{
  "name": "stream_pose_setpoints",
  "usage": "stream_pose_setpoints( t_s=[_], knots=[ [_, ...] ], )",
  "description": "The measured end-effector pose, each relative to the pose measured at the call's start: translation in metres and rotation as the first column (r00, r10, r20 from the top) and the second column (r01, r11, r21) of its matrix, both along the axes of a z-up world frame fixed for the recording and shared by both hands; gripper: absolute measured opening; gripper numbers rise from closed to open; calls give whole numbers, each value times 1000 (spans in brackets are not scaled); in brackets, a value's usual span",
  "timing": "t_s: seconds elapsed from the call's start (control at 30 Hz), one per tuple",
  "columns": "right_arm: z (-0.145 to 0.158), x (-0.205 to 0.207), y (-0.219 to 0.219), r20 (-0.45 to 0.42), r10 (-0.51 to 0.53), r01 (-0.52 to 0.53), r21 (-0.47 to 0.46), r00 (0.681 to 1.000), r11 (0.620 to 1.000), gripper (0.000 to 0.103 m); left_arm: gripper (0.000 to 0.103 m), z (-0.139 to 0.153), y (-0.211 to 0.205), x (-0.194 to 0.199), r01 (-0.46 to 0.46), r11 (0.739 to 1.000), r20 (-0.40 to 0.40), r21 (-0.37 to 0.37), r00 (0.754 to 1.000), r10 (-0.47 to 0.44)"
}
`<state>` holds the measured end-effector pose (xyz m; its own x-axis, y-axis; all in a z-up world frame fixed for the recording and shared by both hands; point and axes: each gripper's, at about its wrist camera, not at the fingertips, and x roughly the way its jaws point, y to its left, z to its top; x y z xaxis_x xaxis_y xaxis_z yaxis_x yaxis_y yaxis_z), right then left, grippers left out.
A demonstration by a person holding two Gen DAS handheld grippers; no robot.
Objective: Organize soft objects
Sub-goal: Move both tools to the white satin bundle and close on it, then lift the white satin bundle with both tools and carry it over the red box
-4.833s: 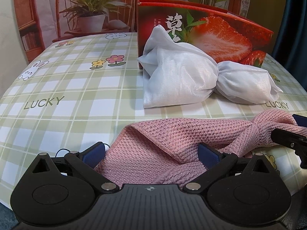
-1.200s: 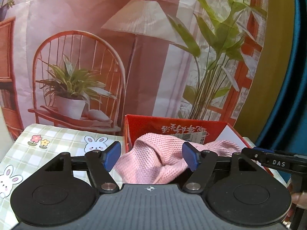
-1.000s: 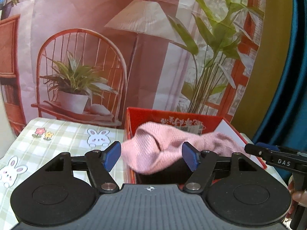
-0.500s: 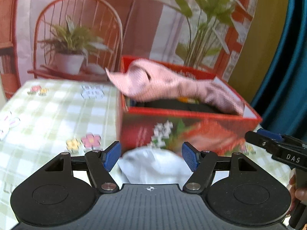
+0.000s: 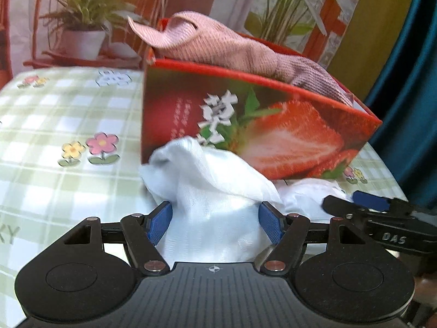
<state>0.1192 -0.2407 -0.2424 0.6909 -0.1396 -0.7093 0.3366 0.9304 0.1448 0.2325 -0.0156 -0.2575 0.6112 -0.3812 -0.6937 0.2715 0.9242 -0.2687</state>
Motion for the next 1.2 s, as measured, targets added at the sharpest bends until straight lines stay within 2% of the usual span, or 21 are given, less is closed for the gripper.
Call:
stream_pose_setpoints(
  t_s=[0.13,0.27,0.4,0.5,0.77,1.2],
  knots=[
    [-11,-3,2,-15,-10,11,20,1000,1000,82,69,-6,-2,-3,11,1000,-12,-14,1000,-11],
    [-18,-5,3,-23,-17,18,42,1000,999,82,48,-10,-3,-8,37,999,-16,-40,999,-38],
    [-23,-9,4,-22,-20,21,67,1000,998,78,40,-11,-7,-15,50,998,-5,-29,999,-50],
    [-23,-12,6,-18,0,1,74,1000,997,69,37,-13,-7,-18,43,998,-9,-42,999,-43],
    [-22,-20,14,-13,40,-38,81,999,996,55,35,-17,-3,-31,33,998,-11,-59,999,-33],
    [-17,-47,24,-5,66,-65,144,998,987,48,35,-17,9,-64,2,995,-29,-99,1000,-5]
  ],
)
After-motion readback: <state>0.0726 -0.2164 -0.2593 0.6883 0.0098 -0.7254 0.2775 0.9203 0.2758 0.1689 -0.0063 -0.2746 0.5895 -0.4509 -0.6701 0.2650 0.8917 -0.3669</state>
